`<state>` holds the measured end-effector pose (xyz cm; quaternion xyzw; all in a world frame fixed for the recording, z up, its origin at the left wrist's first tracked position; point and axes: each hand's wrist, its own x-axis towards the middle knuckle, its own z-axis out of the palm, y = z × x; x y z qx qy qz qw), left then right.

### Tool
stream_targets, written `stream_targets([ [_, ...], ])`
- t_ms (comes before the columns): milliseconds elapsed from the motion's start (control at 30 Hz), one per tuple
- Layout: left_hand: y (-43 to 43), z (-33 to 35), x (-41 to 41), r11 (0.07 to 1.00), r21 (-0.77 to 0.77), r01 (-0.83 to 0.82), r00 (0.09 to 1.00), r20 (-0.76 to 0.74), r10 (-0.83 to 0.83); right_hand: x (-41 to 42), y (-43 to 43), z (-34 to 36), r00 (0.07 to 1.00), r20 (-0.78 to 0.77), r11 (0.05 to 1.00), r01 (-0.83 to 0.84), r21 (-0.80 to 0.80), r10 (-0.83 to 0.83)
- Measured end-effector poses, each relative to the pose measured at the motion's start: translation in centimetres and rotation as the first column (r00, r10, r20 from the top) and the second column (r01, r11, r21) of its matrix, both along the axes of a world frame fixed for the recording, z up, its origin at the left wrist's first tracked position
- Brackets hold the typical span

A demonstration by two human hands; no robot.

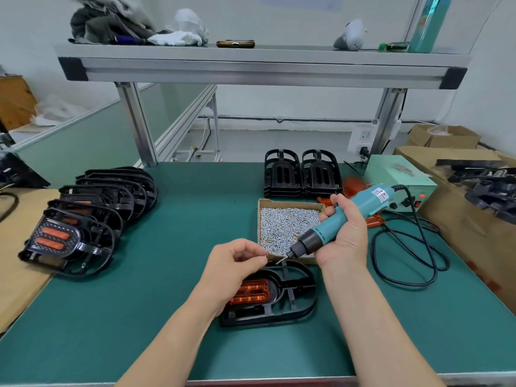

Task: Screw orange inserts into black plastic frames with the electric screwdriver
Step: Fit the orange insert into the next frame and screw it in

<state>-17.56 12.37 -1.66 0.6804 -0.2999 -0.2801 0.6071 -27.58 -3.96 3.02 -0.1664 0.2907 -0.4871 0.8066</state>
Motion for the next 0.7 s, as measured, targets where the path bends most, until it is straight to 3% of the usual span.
stream_targets([
  [267, 1.8, 0.5, -1.6, 0.997, -0.022, -0.075, 0.996, -0.054, 0.073, 0.2, 1.6, 0.5, 0.998, -0.030, 0.998, 0.054, 0.035, -0.053],
  [700, 2.2, 0.6, -3.3, 0.996, -0.054, -0.076, 0.986, -0.150, 0.067, 0.0, 3.1, 1.2, 0.994, -0.054, 0.993, 0.087, -0.083, -0.092],
])
